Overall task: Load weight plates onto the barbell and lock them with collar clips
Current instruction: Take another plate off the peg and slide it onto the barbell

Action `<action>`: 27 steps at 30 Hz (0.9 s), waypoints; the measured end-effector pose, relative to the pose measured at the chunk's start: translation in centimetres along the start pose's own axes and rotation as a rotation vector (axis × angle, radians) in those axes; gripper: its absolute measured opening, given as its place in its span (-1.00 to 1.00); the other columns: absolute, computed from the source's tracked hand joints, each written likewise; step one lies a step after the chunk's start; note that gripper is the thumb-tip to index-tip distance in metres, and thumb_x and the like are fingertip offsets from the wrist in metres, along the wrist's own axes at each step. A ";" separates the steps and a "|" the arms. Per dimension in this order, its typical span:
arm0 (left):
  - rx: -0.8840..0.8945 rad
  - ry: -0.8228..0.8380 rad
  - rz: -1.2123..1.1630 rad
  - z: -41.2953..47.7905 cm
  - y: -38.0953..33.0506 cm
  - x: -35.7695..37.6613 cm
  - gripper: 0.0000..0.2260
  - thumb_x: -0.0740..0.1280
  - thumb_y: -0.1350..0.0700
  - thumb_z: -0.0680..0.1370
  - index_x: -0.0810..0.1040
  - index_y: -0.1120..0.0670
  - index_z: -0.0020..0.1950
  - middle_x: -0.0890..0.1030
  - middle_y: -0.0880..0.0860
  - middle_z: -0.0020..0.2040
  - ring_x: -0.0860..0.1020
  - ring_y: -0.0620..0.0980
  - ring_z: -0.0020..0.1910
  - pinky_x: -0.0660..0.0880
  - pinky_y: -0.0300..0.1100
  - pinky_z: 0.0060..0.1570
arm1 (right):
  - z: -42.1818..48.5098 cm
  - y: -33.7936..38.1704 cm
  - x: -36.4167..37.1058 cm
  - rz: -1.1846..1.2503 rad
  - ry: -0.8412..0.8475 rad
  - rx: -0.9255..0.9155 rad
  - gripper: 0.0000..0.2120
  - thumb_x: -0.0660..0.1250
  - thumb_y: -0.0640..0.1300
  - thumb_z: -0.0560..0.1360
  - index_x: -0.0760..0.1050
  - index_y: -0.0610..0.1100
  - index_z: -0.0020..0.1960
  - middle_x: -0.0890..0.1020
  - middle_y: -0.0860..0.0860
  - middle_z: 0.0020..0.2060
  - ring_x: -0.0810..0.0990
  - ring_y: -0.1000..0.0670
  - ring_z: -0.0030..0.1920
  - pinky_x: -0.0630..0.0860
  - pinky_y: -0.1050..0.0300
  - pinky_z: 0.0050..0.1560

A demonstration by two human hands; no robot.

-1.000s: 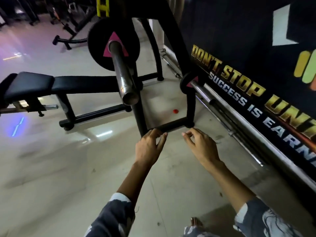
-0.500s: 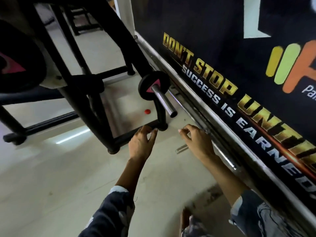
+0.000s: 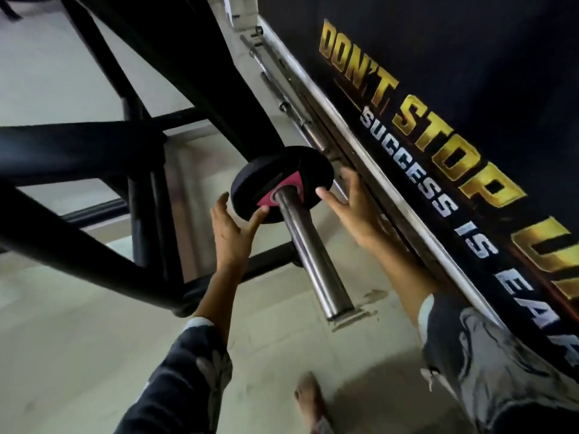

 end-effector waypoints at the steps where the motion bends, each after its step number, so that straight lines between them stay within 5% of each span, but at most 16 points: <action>1: 0.023 0.009 -0.010 2.0 1.2 0.7 -0.25 0.41 -0.22 0.36 0.22 0.06 0.42 0.35 0.07 0.36 0.34 -0.11 0.27 0.35 -0.16 0.25 | 2.3 -0.9 0.9 0.064 0.012 0.013 -0.31 0.37 0.10 0.44 0.17 -0.11 0.43 0.31 -0.11 0.40 0.32 -0.05 0.38 0.32 0.08 0.33; 7: 0.210 -0.049 -0.163 8.2 2.7 2.3 -0.66 0.52 -0.16 0.27 0.50 -0.35 -0.03 0.60 -0.40 -0.13 0.56 -0.42 -0.12 0.45 -0.55 -0.19 | 10.3 -3.3 3.6 0.351 -0.001 -0.046 -0.55 0.48 -0.27 0.34 0.45 -0.27 0.19 0.57 -0.25 0.15 0.58 0.07 0.02 0.48 0.35 0.03; 10: 0.258 -0.085 -0.220 8.6 1.7 3.2 -0.57 0.48 -0.02 0.29 0.45 -0.53 -0.10 0.46 -0.63 -0.15 0.48 -0.58 -0.17 0.37 -0.66 -0.26 | 10.9 -3.9 3.6 0.396 -0.043 -0.136 -0.69 0.48 -0.20 0.26 0.51 -0.06 -0.04 0.62 0.01 -0.10 0.60 0.30 -0.13 0.48 0.46 -0.10; 14: 0.249 -0.149 -0.339 9.0 2.8 3.4 -0.83 0.51 -0.06 0.26 0.59 -0.25 -0.22 0.60 -0.43 -0.29 0.56 -0.41 -0.29 0.44 -0.54 -0.30 | 10.5 -3.5 3.9 0.495 -0.112 -0.224 -0.77 0.46 -0.18 0.29 0.50 0.05 -0.15 0.55 0.12 -0.17 0.59 0.38 -0.17 0.45 0.52 -0.14; 20: 0.279 -0.201 -0.329 5.4 3.2 3.2 -0.74 0.53 -0.18 0.24 0.52 -0.12 -0.27 0.59 -0.29 -0.38 0.50 -0.30 -0.37 0.46 -0.39 -0.32 | 7.2 -5.1 3.5 0.626 -0.161 -0.184 -0.73 0.46 0.18 0.27 0.57 0.07 -0.12 0.68 0.22 -0.24 0.61 0.30 -0.13 0.49 0.44 -0.09; 27: 0.301 -0.135 -0.300 -4.2 2.5 2.8 -0.72 0.51 -0.21 0.28 0.48 -0.11 -0.28 0.56 -0.28 -0.38 0.46 -0.33 -0.39 0.39 -0.44 -0.35 | -2.7 -7.9 0.4 0.658 -0.296 -0.203 -0.82 0.40 -0.14 0.25 0.60 0.07 -0.17 0.67 0.31 -0.25 0.59 0.39 -0.15 0.48 0.51 -0.16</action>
Point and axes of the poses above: each hand's wrist, its own z-axis towards the middle knuckle, its own x-axis out of the palm, y = z × x, the point moved 4 cm from there along z, towards the middle knuckle
